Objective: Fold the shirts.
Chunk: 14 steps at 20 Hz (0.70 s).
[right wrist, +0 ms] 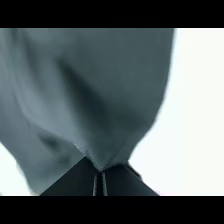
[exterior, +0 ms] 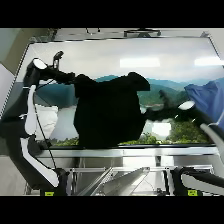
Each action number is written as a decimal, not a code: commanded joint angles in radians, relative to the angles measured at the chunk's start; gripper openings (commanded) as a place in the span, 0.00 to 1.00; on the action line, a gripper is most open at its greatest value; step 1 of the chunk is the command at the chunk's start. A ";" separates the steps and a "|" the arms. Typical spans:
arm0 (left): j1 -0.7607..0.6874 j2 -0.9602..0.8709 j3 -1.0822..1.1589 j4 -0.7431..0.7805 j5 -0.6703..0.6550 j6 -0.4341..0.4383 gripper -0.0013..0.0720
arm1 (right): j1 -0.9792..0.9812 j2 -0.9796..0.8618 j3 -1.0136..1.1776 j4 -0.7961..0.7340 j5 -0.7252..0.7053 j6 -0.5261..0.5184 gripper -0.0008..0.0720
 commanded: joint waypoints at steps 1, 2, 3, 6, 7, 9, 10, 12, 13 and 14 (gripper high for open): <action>0.067 0.084 -0.118 -0.002 -0.194 -0.072 0.04 | -0.208 -0.095 0.332 -0.132 0.029 0.023 0.04; 0.069 0.123 -0.200 -0.011 -0.241 -0.093 0.04 | -0.232 -0.151 0.455 -0.132 0.045 0.022 0.04; 0.067 0.161 -0.284 -0.053 -0.271 -0.096 0.04 | -0.238 -0.208 0.565 -0.132 0.065 0.022 0.04; 0.035 0.276 -0.548 -0.192 -0.246 -0.074 0.04 | -0.209 -0.390 0.828 -0.135 0.142 0.047 0.04; 0.021 0.302 -0.618 -0.198 -0.227 -0.068 0.05 | -0.192 -0.441 0.875 -0.136 0.158 0.056 0.04; -0.004 0.317 -0.708 -0.211 -0.190 -0.063 0.05 | -0.156 -0.521 0.904 -0.135 0.164 0.055 0.04; -0.013 0.315 -0.738 -0.211 -0.160 -0.053 0.05 | -0.138 -0.552 0.904 -0.135 0.164 0.055 0.06; -0.027 0.314 -0.773 -0.212 -0.081 -0.043 0.05 | -0.119 -0.593 0.904 -0.135 0.165 0.055 0.32; -0.028 0.314 -0.777 -0.211 -0.054 -0.024 0.05 | -0.116 -0.599 0.904 -0.135 0.166 0.059 0.32; -0.027 0.314 -0.769 -0.211 -0.042 -0.013 0.05 | -0.117 -0.596 0.905 -0.133 0.168 0.089 0.32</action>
